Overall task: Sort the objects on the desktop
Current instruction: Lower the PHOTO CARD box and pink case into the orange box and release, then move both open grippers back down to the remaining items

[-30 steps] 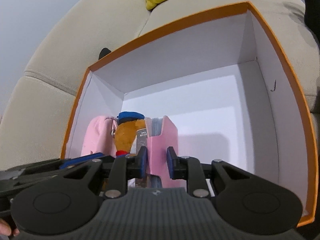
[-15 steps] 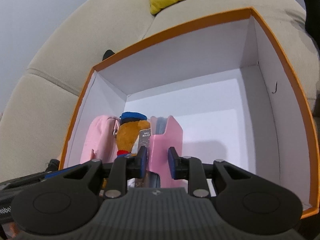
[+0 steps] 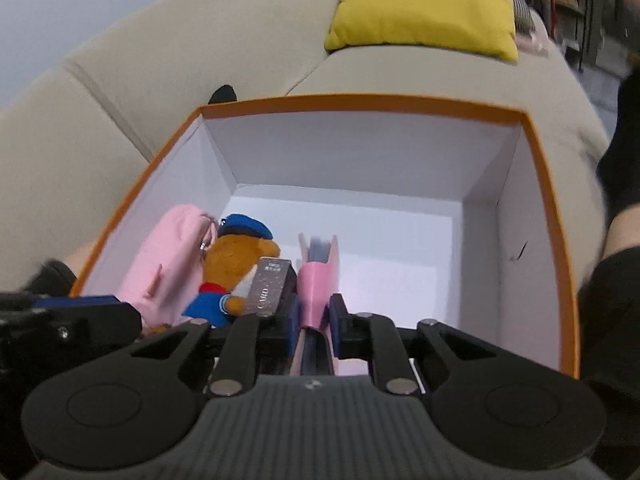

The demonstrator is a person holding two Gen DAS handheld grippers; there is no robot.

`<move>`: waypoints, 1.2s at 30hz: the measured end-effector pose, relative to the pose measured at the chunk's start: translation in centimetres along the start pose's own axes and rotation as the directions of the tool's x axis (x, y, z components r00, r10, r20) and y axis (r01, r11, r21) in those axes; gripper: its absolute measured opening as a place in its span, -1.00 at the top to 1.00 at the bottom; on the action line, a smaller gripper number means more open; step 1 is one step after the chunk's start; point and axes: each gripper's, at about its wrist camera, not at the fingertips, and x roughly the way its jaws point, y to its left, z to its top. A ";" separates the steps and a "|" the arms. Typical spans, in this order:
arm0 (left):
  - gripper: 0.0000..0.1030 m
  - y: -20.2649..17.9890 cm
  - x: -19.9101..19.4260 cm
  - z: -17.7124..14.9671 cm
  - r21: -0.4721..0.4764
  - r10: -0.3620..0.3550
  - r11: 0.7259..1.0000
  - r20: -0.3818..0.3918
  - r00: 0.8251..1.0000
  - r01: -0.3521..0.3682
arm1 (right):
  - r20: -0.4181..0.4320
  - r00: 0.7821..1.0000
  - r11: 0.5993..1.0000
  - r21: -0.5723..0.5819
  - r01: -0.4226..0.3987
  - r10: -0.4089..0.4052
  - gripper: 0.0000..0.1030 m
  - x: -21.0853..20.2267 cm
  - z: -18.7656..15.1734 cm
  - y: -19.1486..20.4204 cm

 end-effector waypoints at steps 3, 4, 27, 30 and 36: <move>0.41 0.1 0.0 -0.1 -0.003 -0.002 1.000 0.001 1.000 0.002 | -0.026 0.999 1.000 -0.005 -0.026 0.026 0.66 0.5 0.1 0.3; 0.41 0.1 0.0 -0.1 -0.002 -0.003 1.000 0.002 1.000 0.003 | -0.029 0.999 0.999 0.012 -0.041 0.041 0.65 0.5 0.2 0.3; 0.41 0.4 -0.6 0.3 0.029 0.009 1.000 0.023 1.000 -0.009 | -0.182 0.983 0.992 0.126 0.018 0.006 0.43 2.9 2.5 -5.3; 0.41 0.2 -0.4 0.2 0.029 -0.005 1.000 0.022 1.000 0.005 | -0.266 0.964 0.990 0.140 0.010 0.028 0.43 4.3 2.6 -6.1; 0.41 0.4 -0.4 0.1 0.031 -0.006 1.000 0.014 1.000 0.006 | -0.359 0.931 0.981 0.195 0.003 0.069 0.31 6.2 2.6 -6.0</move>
